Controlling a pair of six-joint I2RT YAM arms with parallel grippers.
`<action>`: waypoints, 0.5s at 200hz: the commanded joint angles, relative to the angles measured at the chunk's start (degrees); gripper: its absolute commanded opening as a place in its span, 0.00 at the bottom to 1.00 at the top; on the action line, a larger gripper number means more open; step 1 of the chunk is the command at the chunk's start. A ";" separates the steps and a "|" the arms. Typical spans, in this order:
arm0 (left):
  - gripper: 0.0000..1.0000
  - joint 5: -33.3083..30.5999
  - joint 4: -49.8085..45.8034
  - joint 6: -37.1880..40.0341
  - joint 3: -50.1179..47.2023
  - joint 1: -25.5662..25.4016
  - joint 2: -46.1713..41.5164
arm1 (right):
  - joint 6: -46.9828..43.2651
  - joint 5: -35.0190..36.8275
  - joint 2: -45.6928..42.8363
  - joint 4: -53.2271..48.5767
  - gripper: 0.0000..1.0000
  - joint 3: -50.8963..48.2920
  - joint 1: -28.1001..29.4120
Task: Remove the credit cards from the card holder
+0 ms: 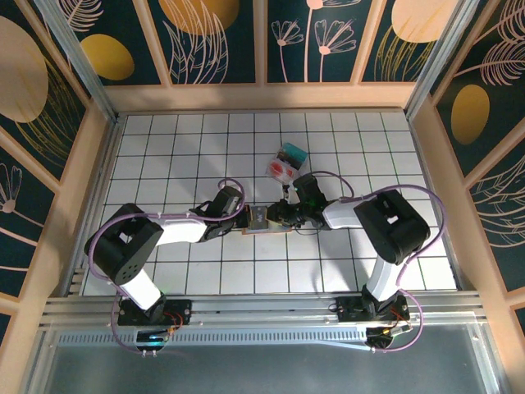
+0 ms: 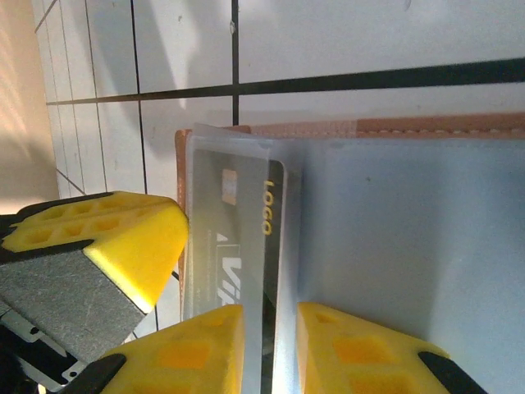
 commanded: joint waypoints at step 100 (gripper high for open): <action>0.00 0.13 -6.71 -0.25 -0.88 0.11 4.08 | 3.61 -7.19 0.45 11.64 0.16 -2.15 -1.67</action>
